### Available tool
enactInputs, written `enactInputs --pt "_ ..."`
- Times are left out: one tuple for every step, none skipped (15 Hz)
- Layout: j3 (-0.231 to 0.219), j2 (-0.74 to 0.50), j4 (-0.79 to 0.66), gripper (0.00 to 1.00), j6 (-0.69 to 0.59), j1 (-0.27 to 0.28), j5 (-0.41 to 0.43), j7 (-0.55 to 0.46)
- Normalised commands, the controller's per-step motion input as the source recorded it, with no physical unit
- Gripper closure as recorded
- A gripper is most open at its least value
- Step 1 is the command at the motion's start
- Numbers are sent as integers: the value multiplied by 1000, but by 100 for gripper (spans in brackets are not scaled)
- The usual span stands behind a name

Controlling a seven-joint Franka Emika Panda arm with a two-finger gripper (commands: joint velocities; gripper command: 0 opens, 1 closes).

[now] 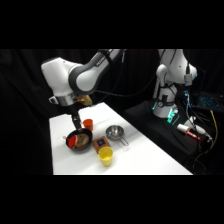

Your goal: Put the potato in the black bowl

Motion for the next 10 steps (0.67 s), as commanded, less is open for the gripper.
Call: enactInputs --pt "-18 -585 -458 0 -154 102 90 156" --pt "-11 -621 -543 0 -80 118 97 188" --pt "-9 -643 -610 0 15 125 100 213" --pt "5 -655 -655 0 70 120 83 137" --pt "3 -657 -681 0 113 127 45 128" --pt "4 -624 -660 0 120 124 28 130" --pt "-1 -573 -628 0 111 130 -85 47" --pt "24 -547 -632 0 165 98 -45 -15" --pt "37 -529 -635 0 214 75 -17 -37" --pt "40 -518 -640 0 248 57 1 -36"
